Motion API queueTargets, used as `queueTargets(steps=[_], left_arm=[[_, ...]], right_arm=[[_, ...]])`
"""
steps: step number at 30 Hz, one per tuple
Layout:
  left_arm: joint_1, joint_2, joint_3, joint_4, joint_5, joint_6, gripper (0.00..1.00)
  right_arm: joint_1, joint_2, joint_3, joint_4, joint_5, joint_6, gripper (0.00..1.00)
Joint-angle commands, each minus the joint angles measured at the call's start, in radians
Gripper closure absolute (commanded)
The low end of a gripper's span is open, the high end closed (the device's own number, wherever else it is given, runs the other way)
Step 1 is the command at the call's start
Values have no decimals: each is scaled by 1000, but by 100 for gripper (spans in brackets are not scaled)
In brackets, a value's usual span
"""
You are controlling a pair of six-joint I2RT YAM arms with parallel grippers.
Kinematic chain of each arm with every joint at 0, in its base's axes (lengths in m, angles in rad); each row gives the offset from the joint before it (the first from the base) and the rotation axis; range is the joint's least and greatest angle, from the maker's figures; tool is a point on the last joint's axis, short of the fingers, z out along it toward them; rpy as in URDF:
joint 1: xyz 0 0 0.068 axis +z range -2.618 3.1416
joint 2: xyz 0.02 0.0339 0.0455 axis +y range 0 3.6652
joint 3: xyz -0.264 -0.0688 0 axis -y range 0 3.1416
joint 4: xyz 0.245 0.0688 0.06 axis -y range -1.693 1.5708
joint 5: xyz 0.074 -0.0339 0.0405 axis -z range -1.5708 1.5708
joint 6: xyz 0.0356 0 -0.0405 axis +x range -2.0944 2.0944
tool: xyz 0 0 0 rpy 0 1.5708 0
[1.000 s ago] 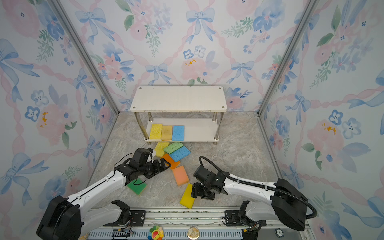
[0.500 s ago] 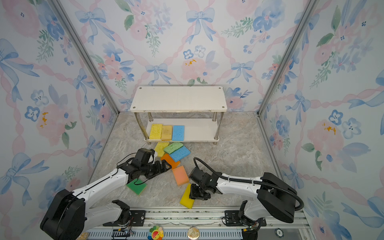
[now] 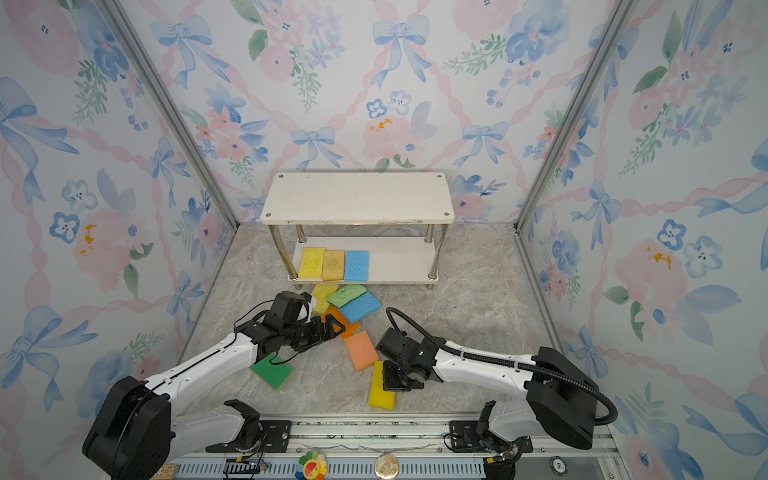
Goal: Place and organize the cleaning sponges onto the shelf
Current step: 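Close the right gripper on the yellow sponge and lift it, then carry the yellow sponge toward the shelf past the left gripper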
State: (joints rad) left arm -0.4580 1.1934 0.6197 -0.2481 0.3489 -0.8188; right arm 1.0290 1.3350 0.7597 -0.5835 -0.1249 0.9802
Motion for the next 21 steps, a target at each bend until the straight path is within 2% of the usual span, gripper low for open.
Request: queueTargets(steps=[1,4,8,11,15,21], left_arm=[[-3,10,52,22,36,27,2],[-3,11,106,61,87,24,2],[-3,27,148,171,208,-3,2],[-4,37,152,307,312,-72,2],[-6,48,147,458,384,-173,2],[-10,68,158,490,407,-195,4]], right_arm=[[-70,-78,67,-154,57,-69,97],[-164,-122,153,-238,35,-186,97],[-320,-119,266,-260,-100,-375,96],[-411,-70,352,-241,-236,-478,96],[-434,24,506,-246,-365,-556,96],[-421,117,640,-262,-426,-600,96]])
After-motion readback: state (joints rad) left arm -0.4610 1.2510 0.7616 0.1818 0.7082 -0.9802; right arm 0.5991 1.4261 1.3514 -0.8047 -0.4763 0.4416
